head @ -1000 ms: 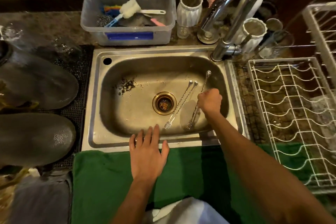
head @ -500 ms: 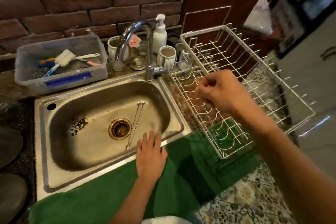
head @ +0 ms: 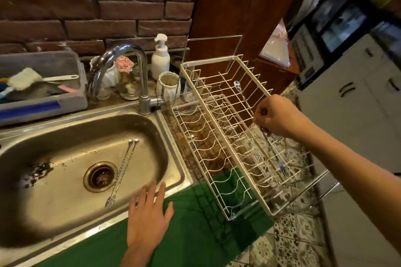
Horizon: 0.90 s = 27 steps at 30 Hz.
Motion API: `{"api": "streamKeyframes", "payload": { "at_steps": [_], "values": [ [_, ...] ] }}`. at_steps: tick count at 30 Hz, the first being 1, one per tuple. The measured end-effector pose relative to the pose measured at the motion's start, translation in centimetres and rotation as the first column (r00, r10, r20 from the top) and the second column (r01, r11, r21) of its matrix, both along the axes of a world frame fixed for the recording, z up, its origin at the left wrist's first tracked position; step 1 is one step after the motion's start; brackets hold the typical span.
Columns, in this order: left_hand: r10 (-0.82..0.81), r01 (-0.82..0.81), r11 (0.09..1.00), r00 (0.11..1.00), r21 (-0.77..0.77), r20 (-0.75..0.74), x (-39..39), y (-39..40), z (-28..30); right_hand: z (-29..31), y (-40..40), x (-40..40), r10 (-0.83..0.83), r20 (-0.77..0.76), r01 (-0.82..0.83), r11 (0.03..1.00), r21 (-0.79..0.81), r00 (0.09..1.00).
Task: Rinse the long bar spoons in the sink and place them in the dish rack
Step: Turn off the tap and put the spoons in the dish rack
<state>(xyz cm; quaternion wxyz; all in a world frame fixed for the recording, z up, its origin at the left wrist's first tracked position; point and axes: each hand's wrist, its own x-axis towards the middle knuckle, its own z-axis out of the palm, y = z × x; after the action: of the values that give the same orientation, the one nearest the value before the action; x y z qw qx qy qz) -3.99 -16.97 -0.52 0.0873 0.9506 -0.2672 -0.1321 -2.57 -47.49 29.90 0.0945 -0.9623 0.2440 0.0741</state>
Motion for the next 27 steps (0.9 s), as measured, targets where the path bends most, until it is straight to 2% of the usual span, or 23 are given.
{"api": "streamKeyframes", "payload": {
  "at_steps": [6,23,25,27],
  "values": [
    [0.02,-0.02,1.0,1.0,0.014,-0.011,0.1,0.1,0.0,-3.0,-1.7,1.8,0.009,-0.114,-0.019,0.996,-0.087,0.993],
    [0.026,-0.025,0.999,0.999,0.025,-0.039,0.1,0.2,0.7,-3.7,-1.7,2.5,-0.014,-0.191,-0.007,0.994,-0.111,0.982],
    [0.029,-0.027,0.999,0.999,0.026,-0.044,0.1,0.4,0.9,-2.6,-0.7,3.1,0.039,-0.094,-0.054,0.985,-0.163,0.995],
    [0.029,-0.029,0.999,0.999,0.018,-0.042,0.0,0.5,1.2,-0.7,1.6,4.4,0.128,0.131,-0.108,0.983,-0.15,0.983]
  ]
}}
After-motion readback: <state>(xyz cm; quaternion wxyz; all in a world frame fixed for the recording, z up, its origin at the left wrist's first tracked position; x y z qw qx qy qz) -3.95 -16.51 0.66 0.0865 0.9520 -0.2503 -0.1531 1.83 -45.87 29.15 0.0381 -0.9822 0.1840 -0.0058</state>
